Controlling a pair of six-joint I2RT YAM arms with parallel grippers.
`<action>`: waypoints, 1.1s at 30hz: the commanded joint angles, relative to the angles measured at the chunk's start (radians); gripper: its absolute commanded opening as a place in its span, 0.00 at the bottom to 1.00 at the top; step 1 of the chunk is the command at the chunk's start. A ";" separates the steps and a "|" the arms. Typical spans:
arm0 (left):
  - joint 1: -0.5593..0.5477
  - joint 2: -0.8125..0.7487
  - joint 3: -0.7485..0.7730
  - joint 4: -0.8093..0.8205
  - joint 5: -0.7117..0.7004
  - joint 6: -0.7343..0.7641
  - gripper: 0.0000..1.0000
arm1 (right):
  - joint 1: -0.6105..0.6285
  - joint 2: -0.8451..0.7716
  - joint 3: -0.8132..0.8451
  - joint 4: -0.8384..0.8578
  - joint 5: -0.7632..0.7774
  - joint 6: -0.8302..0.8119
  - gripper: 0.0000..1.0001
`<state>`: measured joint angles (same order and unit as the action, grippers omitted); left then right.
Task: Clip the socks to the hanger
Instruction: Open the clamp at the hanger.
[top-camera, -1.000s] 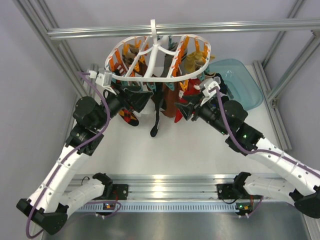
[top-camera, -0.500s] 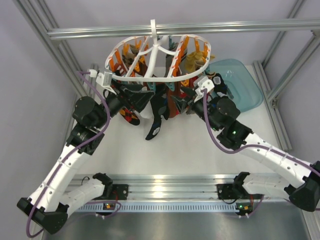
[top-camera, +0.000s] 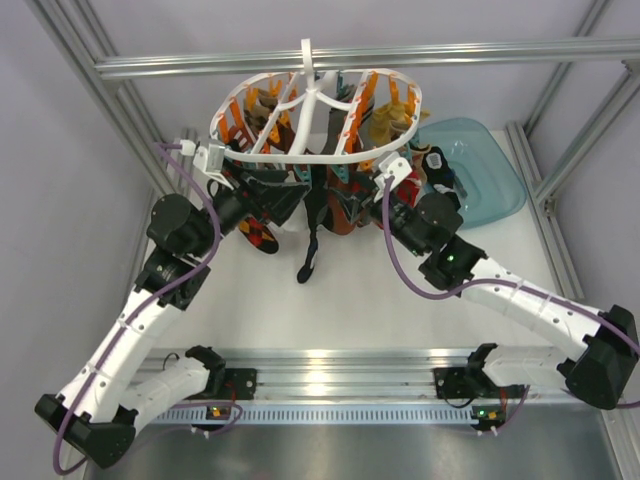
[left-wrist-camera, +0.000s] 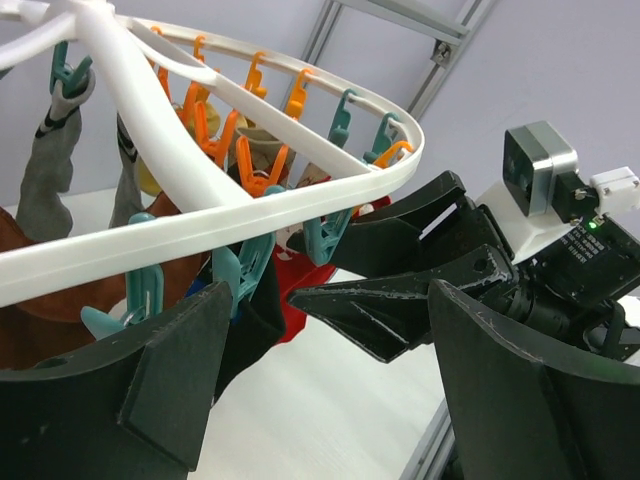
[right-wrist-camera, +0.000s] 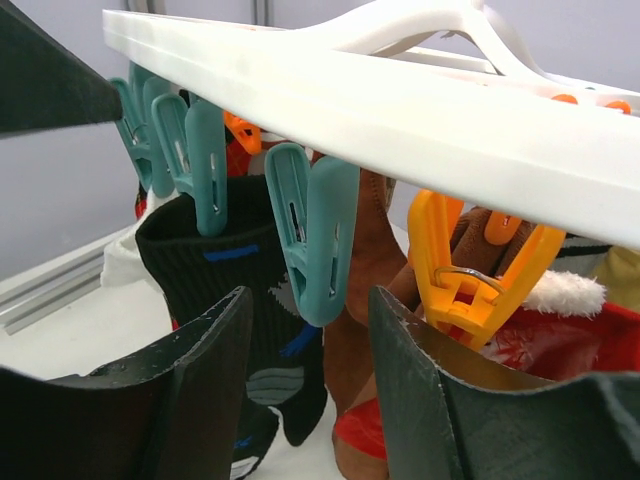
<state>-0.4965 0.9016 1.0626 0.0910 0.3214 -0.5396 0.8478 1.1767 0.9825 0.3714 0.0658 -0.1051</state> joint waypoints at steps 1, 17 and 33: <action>0.004 -0.010 -0.019 0.055 0.004 -0.026 0.84 | -0.006 0.006 0.058 0.081 -0.043 -0.010 0.49; 0.004 0.003 -0.021 0.047 -0.010 -0.080 0.84 | -0.018 0.024 0.085 0.072 -0.087 -0.022 0.08; -0.004 0.059 0.017 0.073 -0.002 -0.149 0.70 | 0.028 0.050 0.134 -0.026 -0.006 0.041 0.00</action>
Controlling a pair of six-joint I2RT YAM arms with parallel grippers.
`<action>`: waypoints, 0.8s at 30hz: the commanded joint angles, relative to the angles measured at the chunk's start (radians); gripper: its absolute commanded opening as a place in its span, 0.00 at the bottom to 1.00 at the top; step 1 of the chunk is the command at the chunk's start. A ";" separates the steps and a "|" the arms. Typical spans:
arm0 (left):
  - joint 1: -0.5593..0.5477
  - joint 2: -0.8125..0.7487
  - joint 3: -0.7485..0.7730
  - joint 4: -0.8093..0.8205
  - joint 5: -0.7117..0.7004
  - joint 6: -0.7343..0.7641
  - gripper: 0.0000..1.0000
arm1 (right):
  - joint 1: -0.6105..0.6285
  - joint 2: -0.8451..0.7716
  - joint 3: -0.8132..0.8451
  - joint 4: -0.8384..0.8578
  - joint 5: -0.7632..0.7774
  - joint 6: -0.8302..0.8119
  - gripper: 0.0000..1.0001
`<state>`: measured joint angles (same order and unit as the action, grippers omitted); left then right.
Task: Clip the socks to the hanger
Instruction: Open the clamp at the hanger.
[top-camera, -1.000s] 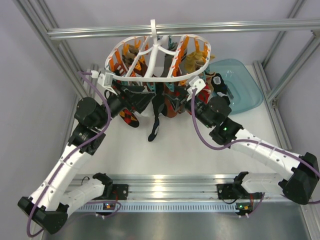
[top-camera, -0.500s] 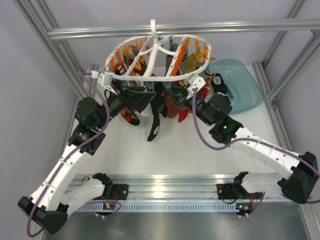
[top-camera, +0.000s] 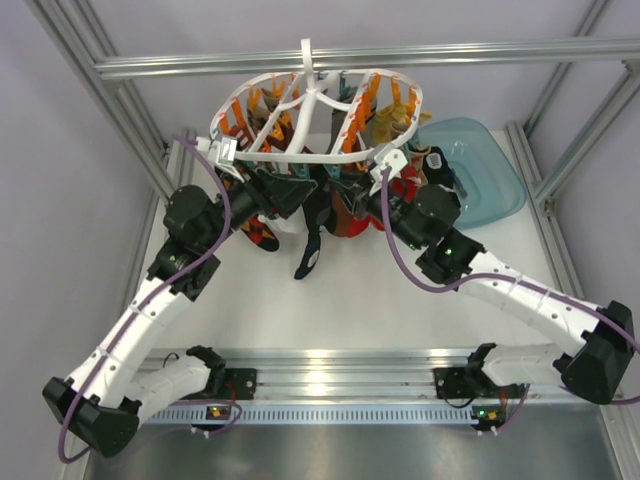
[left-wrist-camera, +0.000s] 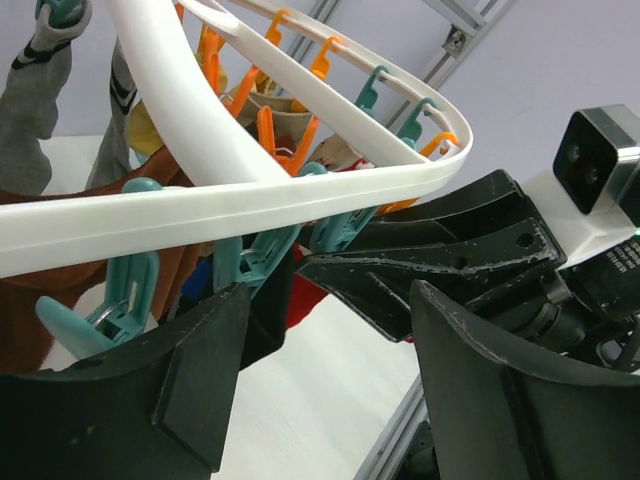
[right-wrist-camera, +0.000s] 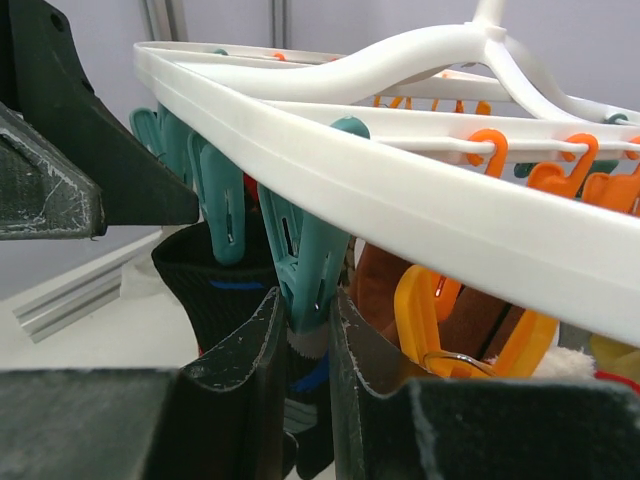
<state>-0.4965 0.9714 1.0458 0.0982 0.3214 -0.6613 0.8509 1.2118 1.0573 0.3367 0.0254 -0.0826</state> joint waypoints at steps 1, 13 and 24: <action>-0.008 -0.013 0.033 0.080 -0.004 -0.031 0.70 | 0.036 0.018 0.061 0.010 0.039 0.018 0.00; -0.017 -0.074 -0.003 0.101 -0.039 0.008 0.67 | 0.094 0.049 0.090 0.015 0.059 0.030 0.00; -0.152 -0.016 0.019 0.077 -0.237 0.157 0.66 | 0.168 0.066 0.115 0.008 0.172 0.021 0.00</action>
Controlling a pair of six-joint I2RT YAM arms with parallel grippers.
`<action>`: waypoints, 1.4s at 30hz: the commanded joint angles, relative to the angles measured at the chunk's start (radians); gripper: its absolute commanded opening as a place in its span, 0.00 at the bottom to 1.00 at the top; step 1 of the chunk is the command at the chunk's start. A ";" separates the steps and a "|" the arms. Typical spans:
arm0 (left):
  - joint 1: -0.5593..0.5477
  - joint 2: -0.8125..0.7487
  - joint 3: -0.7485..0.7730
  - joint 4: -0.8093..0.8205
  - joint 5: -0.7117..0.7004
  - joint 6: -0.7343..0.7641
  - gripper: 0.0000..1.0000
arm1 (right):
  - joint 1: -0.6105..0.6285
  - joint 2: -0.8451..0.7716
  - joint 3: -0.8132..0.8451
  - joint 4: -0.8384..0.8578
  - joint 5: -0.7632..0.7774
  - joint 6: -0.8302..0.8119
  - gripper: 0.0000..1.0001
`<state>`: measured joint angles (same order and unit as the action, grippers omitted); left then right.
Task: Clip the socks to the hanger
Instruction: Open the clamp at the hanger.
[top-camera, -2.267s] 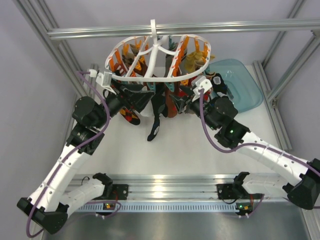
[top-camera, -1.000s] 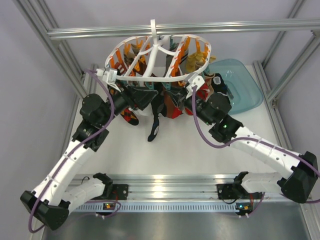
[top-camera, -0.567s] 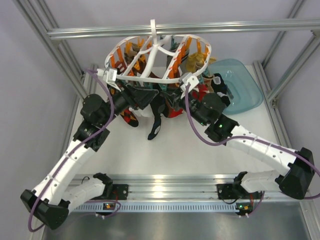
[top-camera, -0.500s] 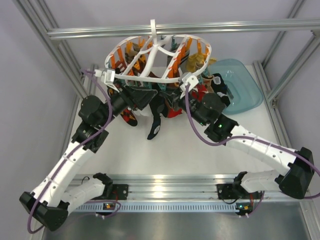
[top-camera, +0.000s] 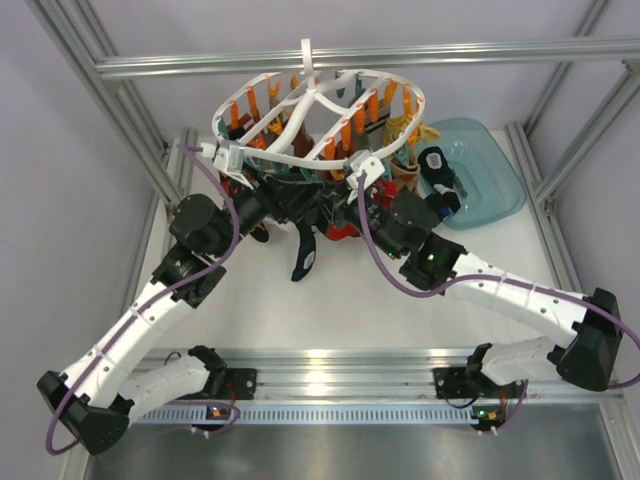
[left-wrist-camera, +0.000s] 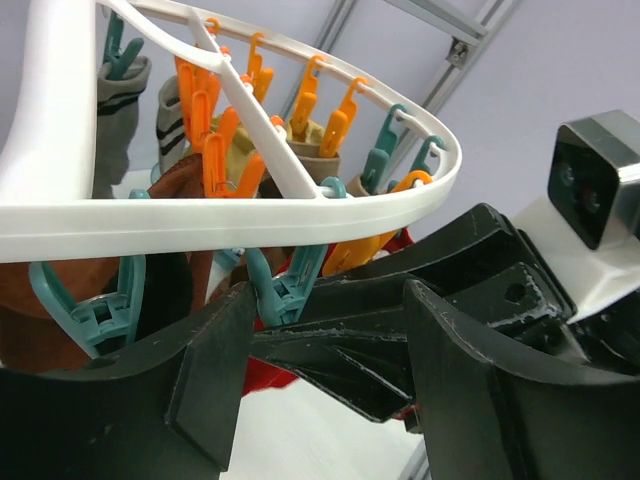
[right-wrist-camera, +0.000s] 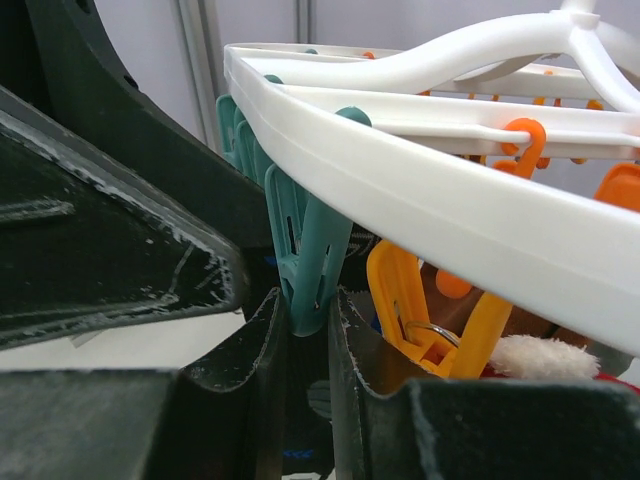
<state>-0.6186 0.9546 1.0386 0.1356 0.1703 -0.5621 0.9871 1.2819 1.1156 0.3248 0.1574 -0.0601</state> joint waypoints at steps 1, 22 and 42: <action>-0.036 0.004 0.028 0.030 -0.106 0.068 0.66 | 0.031 -0.009 0.055 0.019 0.044 -0.003 0.00; -0.127 0.067 0.081 0.007 -0.385 0.139 0.67 | 0.088 -0.013 0.032 0.008 0.134 -0.055 0.00; -0.125 0.098 0.110 0.062 -0.380 0.082 0.35 | 0.099 -0.042 -0.013 -0.006 0.114 -0.056 0.00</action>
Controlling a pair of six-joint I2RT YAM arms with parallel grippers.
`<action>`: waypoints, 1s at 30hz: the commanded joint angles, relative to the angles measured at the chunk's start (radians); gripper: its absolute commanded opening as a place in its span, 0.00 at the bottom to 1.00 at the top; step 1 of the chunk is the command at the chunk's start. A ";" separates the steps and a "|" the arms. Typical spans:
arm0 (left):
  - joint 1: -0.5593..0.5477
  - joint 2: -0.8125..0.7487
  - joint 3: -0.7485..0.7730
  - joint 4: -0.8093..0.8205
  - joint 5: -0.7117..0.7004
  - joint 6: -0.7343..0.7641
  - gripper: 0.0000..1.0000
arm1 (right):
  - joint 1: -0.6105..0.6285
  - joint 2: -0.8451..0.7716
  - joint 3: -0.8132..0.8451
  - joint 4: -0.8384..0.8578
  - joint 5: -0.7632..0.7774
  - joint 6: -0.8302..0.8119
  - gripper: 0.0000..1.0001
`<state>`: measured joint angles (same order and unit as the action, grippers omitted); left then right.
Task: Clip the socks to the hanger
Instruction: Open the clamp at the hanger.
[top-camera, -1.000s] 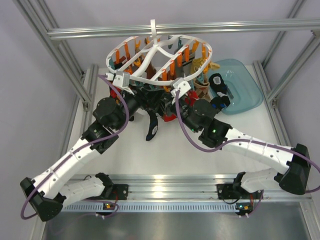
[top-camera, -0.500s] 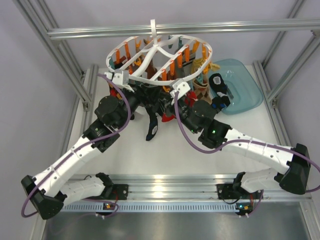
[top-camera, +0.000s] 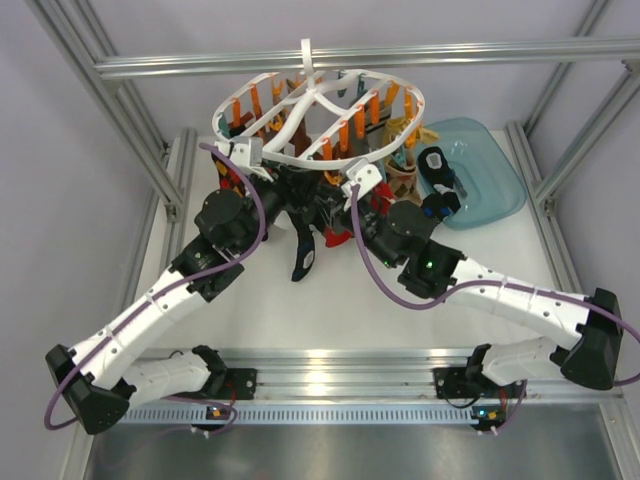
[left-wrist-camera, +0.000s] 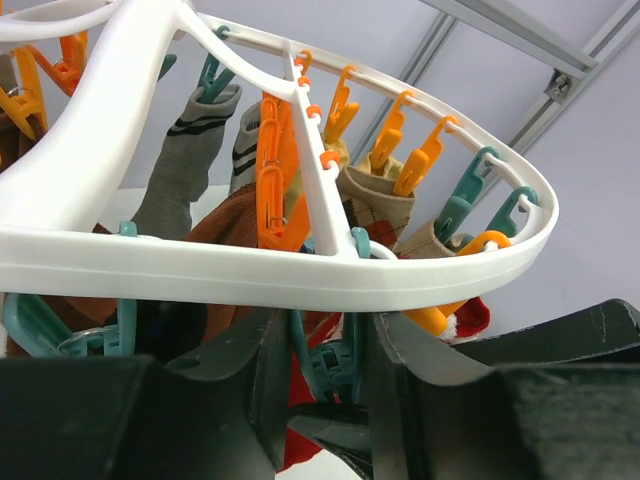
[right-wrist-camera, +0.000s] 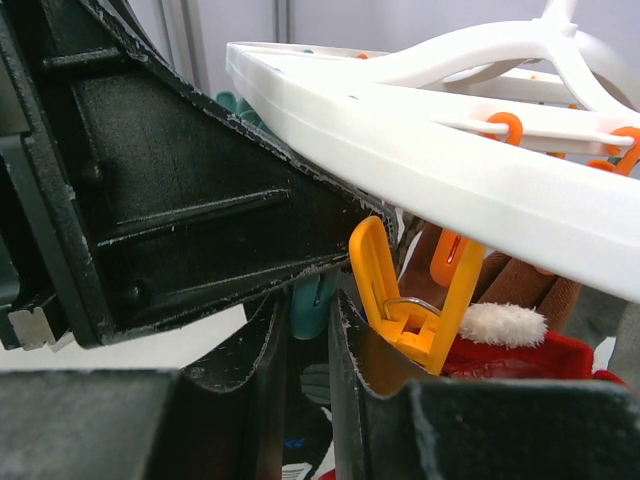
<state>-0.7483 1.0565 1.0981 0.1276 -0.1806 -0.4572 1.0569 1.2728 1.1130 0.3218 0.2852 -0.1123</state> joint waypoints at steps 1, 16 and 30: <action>0.004 -0.007 0.049 0.070 -0.034 -0.027 0.31 | 0.029 -0.033 -0.012 -0.003 -0.012 -0.004 0.00; 0.004 0.000 0.034 0.070 0.006 -0.072 0.00 | 0.017 -0.107 -0.073 -0.063 -0.041 0.029 0.40; 0.006 -0.006 0.025 0.073 0.064 -0.089 0.00 | -0.070 -0.073 0.002 0.028 -0.147 0.145 0.47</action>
<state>-0.7467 1.0569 1.1023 0.1425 -0.1417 -0.5262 1.0016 1.1931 1.0435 0.2665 0.1570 0.0044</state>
